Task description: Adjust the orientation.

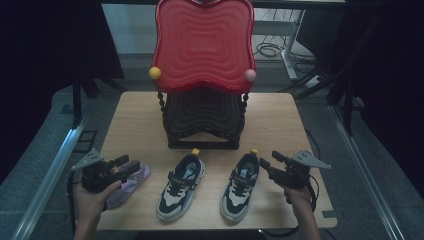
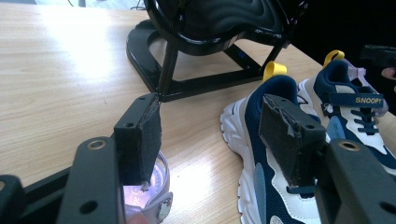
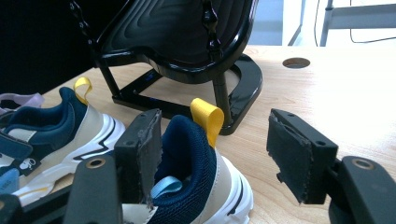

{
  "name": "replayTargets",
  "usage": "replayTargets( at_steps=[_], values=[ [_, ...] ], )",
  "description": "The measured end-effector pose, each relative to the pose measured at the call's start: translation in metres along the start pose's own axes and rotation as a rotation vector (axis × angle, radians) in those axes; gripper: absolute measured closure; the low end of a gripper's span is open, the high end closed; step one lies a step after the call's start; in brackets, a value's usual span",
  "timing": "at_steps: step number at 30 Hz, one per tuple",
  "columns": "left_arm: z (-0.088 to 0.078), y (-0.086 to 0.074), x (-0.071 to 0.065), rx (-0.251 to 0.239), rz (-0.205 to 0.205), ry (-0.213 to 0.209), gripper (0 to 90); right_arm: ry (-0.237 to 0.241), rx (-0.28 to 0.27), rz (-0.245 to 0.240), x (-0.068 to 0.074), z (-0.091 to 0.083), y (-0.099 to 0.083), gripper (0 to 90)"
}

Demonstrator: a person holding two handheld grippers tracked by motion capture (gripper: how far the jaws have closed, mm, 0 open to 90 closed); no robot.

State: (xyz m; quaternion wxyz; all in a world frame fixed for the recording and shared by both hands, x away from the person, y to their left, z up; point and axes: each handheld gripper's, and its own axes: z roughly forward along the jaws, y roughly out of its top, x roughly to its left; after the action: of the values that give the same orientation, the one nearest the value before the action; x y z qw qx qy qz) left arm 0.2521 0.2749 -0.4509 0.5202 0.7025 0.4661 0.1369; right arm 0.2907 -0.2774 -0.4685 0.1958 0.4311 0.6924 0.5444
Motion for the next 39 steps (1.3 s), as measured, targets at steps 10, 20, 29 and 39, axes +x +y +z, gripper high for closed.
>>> replayTargets(
  at_steps=[10, 20, 29, 39],
  values=[
    [0.001, -0.005, -0.005, 0.027, -0.018, 0.034, 38.6, 0.028, -0.026, 0.013, -0.006, 0.003, -0.003, 35.5],
    [-0.007, 0.004, -0.028, 0.039, 0.040, 0.049, 41.2, 0.008, -0.049, 0.013, -0.004, -0.008, -0.001, 36.1],
    [-0.025, 0.003, -0.027, 0.103, 0.050, 0.024, 80.4, -0.011, -0.075, 0.025, -0.010, -0.010, -0.002, 37.1],
    [-0.045, -0.007, -0.027, 0.178, 0.075, 0.049, 85.6, -0.017, -0.073, 0.017, -0.006, -0.014, -0.001, 35.8]
  ],
)
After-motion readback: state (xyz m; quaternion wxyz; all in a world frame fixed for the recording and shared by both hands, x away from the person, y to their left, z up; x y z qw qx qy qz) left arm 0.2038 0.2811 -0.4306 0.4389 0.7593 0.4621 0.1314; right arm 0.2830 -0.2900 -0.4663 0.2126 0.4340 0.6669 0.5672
